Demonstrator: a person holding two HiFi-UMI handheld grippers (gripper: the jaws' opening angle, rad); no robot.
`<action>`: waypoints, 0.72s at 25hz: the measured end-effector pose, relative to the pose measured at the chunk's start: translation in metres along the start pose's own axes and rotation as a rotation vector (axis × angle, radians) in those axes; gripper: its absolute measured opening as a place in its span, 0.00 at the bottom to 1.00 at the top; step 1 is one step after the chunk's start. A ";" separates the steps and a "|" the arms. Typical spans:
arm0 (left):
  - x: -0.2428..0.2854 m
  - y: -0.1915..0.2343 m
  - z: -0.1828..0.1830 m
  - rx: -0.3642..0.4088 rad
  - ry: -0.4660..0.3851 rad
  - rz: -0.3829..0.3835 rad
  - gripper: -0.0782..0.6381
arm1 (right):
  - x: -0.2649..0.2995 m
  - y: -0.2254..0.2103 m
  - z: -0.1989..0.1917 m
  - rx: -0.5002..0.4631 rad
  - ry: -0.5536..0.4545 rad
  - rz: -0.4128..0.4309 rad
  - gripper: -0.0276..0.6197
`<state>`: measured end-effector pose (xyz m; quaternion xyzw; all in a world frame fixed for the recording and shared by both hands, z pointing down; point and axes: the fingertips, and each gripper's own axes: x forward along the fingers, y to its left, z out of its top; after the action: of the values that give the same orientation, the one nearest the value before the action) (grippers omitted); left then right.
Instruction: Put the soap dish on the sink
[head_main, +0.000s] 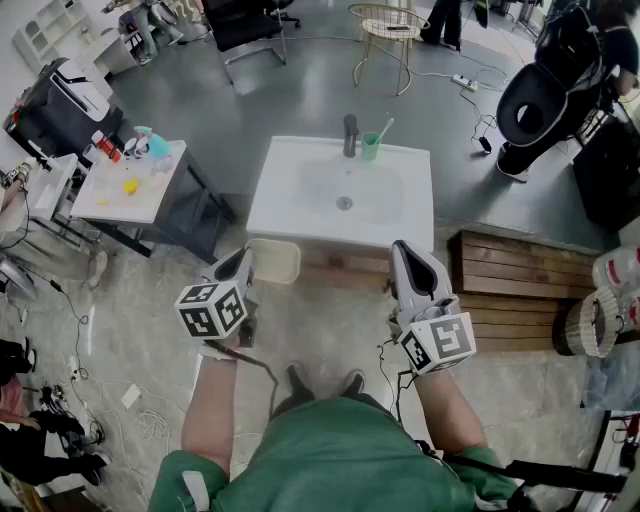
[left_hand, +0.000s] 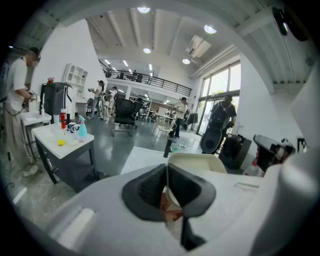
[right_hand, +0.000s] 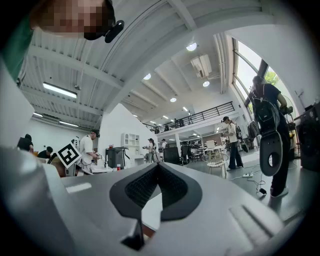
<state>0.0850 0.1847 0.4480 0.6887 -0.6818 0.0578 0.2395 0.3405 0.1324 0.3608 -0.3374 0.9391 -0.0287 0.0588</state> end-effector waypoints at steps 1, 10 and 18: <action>-0.004 0.009 0.002 -0.008 -0.007 0.001 0.12 | 0.004 0.005 -0.001 -0.005 0.000 -0.005 0.04; -0.036 0.056 0.022 -0.028 -0.058 -0.004 0.12 | 0.026 0.042 0.008 -0.032 -0.014 -0.039 0.04; -0.055 0.111 0.049 -0.034 -0.099 -0.016 0.13 | 0.061 0.084 0.022 -0.042 -0.043 -0.062 0.04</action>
<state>-0.0374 0.2197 0.4108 0.6919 -0.6883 0.0098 0.2177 0.2441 0.1579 0.3261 -0.3682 0.9271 -0.0033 0.0707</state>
